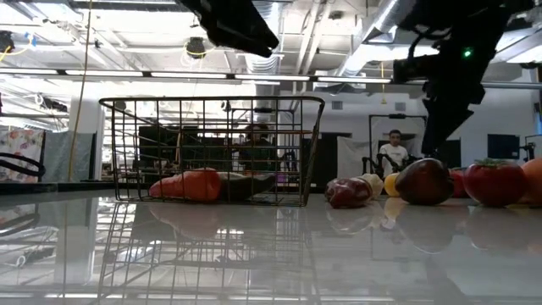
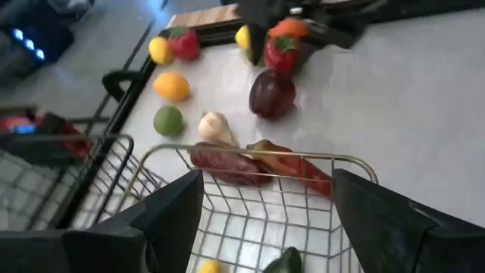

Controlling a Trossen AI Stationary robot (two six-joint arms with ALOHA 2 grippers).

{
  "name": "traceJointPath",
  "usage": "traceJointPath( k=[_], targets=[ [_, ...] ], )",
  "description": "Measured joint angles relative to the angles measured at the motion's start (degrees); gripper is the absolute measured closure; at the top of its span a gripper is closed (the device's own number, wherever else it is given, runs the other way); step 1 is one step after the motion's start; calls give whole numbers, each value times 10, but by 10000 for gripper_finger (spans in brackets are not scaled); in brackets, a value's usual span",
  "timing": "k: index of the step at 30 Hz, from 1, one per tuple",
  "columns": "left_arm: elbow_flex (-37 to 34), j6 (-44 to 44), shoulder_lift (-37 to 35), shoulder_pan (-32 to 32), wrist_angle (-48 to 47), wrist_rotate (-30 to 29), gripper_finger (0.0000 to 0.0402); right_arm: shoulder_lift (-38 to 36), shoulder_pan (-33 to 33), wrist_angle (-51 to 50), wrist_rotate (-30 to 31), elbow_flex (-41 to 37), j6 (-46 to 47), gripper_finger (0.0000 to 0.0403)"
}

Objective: Sort produce into baskets
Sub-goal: Put the apple into the top wire basket

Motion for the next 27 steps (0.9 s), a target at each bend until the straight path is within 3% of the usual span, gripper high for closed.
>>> traceJointPath(
  k=[6, 12, 21, 27],
  targets=[
    [0, 81, -30, 1, 15, -4, 122, 0, -53, -34, -82, 36, -73, 106],
    [0, 91, -53, 1, 49, 1, 122, 0, -78, 15, -84, 53, -188, 106],
    [0, 85, -40, 1, 147, 1, 122, 0, -102, -4, -119, 80, -213, 106],
    [-4, 75, -40, -8, 153, 6, 122, 5, -114, -45, -175, 81, -203, 63]
  ],
)
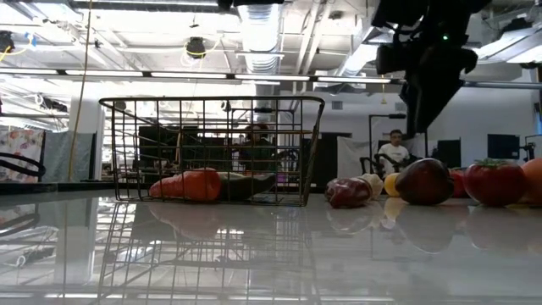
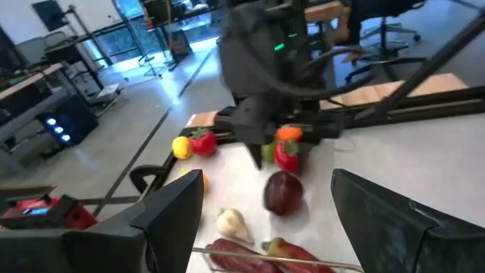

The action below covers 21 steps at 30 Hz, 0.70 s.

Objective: Sort produce into baskets
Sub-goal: Put the apple into the top wire basket

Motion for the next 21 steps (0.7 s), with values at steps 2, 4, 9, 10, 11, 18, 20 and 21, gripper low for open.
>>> traceJointPath(
  k=[2, 4, 9, 10, 11, 18, 20, 21],
  targets=[
    [-8, 1, 0, -4, 6, 0, 122, 2, 0, -3, 3, -3, 1, 38],
    [-16, 3, 0, -5, 8, 0, 122, 5, 0, 2, 17, -5, 1, 14],
    [-47, 12, -5, -4, 13, -10, 122, 33, 0, 32, 45, -5, 9, 14],
    [-59, 17, -8, -5, 27, -15, 122, 38, 0, 35, 43, -5, 17, 15],
    [-75, 22, -14, -5, 50, -17, 122, 43, 0, 36, 39, -5, 24, 15],
    [-177, 30, -118, 2, 142, -17, 123, 64, -5, 34, 47, -5, 32, 11],
    [-194, 26, -159, 2, 146, -18, 123, 63, -10, 35, 47, -5, 32, 12],
    [-205, 25, -180, 1, 145, -18, 123, 63, -12, 35, 47, -5, 33, 13]
  ],
)
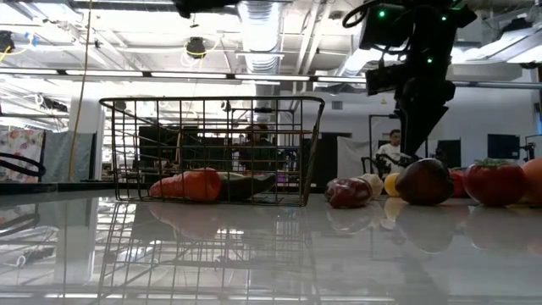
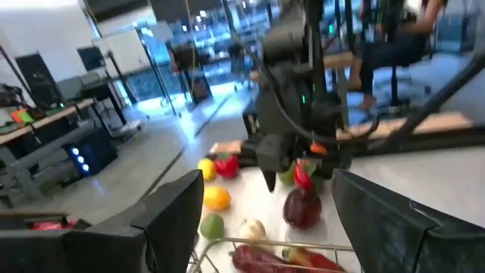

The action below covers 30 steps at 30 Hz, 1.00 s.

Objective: Sort produce into baskets
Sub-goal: Put the apple into the top wire basket

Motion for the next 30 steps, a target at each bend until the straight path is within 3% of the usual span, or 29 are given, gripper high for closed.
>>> traceJointPath(
  k=[7, 12, 21, 30],
  targets=[
    [-64, -30, -109, -6, -1, -2, 123, 1, -3, 10, -14, -15, 17, 14],
    [-88, -46, -145, -6, -8, -3, 123, 1, -2, 53, -15, -51, 34, 14],
    [-88, -54, -149, -6, -14, -1, 123, 0, -3, 89, -12, -106, 50, 18],
    [-88, -54, -149, -6, -12, -2, 123, 0, -6, 132, -12, -119, 28, 49]
  ],
)
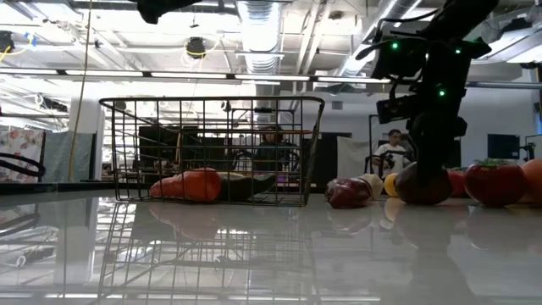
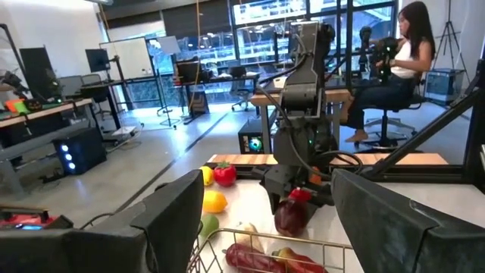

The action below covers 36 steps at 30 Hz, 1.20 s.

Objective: Sort produce into baskets
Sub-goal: Put the apple into the top wire basket

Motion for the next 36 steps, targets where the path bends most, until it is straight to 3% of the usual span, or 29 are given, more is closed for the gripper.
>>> traceJointPath(
  k=[7, 14, 17, 21, 27, 32, 36],
  targets=[
    [0, 2, 0, 0, 0, -1, 123, 1, 0, -15, 3, 13, -28, 61],
    [0, 2, 0, 9, 15, -2, 123, 1, -1, -74, 122, 132, -96, 60],
    [0, 0, 0, 16, 15, -20, 123, 1, -14, -13, 152, 170, -141, 58],
    [0, -10, 0, 21, 16, -54, 123, 1, -42, 117, 151, 191, -188, 53],
    [0, -13, 0, 21, 16, -56, 123, 4, -87, 258, 127, 195, -244, 54],
    [1, 0, 0, 21, 31, -57, 123, 55, -111, 359, 81, 202, -245, 52],
    [1, 9, 0, 21, 34, -62, 123, 127, -122, 355, 73, 255, -259, 51]
  ],
)
